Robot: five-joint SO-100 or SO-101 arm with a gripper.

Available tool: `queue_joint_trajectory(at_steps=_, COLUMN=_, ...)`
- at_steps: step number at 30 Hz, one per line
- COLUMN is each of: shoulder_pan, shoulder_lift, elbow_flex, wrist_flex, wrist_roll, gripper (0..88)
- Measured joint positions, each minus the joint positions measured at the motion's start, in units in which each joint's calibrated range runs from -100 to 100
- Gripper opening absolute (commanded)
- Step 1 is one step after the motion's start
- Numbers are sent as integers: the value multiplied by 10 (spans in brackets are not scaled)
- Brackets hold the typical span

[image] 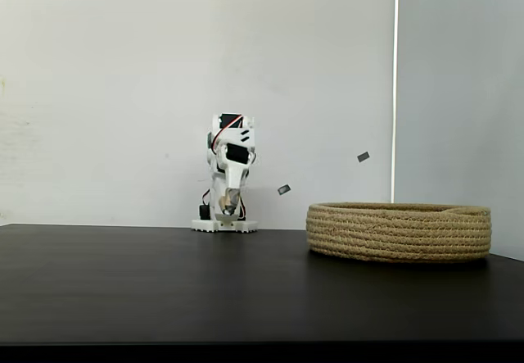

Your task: Place the lego blocks in the tray

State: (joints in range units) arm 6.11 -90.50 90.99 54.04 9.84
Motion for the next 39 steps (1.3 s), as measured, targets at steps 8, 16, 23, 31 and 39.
queue_joint_trajectory(at_steps=8, shoulder_pan=-4, shoulder_lift=-74, elbow_flex=49, wrist_flex=42, wrist_roll=0, gripper=3)
queue_joint_trajectory(at_steps=16, shoulder_pan=-20, shoulder_lift=-75, elbow_flex=49, wrist_flex=54, wrist_roll=0, gripper=3)
queue_joint_trajectory(at_steps=23, shoulder_pan=-15, shoulder_lift=-75, elbow_flex=49, wrist_flex=55, wrist_roll=-8, gripper=3)
queue_joint_trajectory(at_steps=31, shoulder_pan=-7, shoulder_lift=-75, elbow_flex=42, wrist_flex=116, wrist_roll=-13, gripper=3)
queue_joint_trajectory(at_steps=39, shoulder_pan=-11, shoulder_lift=-75, elbow_flex=42, wrist_flex=119, wrist_roll=-20, gripper=3)
